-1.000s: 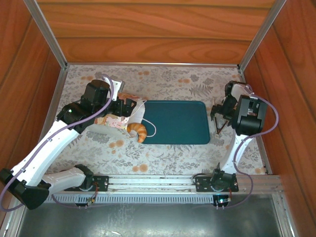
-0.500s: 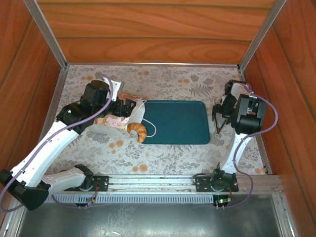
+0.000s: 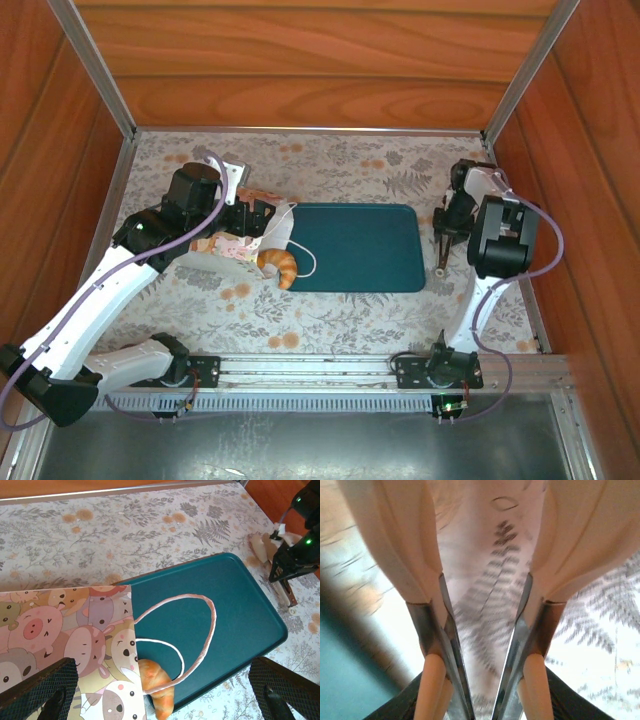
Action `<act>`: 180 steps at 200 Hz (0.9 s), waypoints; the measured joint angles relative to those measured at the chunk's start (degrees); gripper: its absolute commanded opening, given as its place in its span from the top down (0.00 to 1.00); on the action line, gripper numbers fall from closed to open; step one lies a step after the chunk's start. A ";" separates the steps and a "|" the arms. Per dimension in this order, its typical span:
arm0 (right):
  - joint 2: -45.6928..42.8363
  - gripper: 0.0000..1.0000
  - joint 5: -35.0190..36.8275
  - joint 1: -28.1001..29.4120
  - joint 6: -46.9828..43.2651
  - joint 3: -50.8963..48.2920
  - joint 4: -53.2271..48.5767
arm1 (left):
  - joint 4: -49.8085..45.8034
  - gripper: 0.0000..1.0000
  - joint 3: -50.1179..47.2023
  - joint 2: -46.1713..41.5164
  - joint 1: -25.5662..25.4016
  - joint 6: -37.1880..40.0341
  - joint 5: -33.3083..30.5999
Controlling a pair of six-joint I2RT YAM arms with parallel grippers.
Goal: Take the fake bread out of the paper bag
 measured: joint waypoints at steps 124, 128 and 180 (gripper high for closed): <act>-12.85 0.55 -0.48 5.27 5.31 -0.94 -7.72 | 0.24 0.06 0.17 0.68 0.00 -0.24 0.35; -12.00 0.55 0.02 4.90 5.38 -1.01 -7.45 | 0.31 0.06 0.17 0.68 0.00 -0.31 0.35; -2.23 0.55 2.47 1.77 4.48 -1.53 -1.20 | 0.92 0.06 0.17 0.68 0.00 -0.85 0.39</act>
